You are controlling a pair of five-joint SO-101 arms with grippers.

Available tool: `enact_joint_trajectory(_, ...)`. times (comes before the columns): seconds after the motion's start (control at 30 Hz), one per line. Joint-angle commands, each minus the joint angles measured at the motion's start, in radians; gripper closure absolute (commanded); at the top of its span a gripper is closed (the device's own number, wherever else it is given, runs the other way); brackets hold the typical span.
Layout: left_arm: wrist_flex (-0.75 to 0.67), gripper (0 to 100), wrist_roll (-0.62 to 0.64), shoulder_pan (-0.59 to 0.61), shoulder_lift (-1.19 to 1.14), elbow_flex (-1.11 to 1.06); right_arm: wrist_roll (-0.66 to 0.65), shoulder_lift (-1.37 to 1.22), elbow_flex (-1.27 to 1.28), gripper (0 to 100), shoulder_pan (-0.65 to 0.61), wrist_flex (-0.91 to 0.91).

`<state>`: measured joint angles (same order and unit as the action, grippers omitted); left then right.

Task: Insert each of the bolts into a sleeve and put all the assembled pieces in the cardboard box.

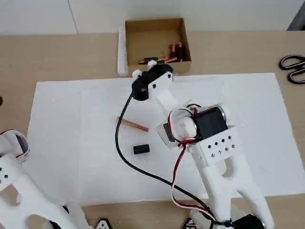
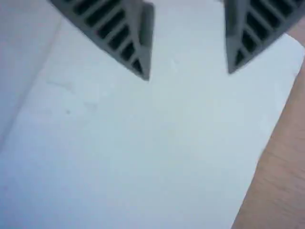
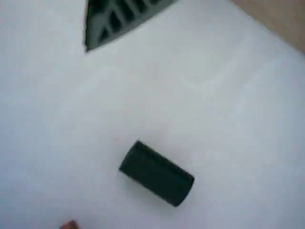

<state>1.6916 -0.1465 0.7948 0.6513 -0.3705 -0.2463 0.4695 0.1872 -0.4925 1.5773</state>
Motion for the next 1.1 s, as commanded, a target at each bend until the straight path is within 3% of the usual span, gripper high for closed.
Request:
enact_joint_trajectory(0.0, -0.032, 90, -0.003, -0.008, -0.002, -0.025, -0.048, 0.035, 0.057, 78.3, -0.036, -0.091)
enact_joint_trajectory(0.17, -0.026, 90, -0.003, -0.006, -0.002, -0.077, -0.118, 0.035, 0.226, 78.3, -0.105, -0.246)
enact_joint_trajectory(0.43, 0.011, 90, 0.018, 0.003, 0.0, -0.081, -0.129, 0.035, 0.442, 78.3, -0.113, -0.515)
enact_joint_trajectory(0.73, 0.006, 90, 0.064, 0.133, 0.002, -0.079, -0.123, 0.033, 0.539, 78.3, -0.213, -0.61)
enact_joint_trajectory(1.07, 0.006, 90, 0.064, 0.141, 0.002, -0.079, -0.123, -0.153, 0.534, 78.3, -0.275, -0.687)
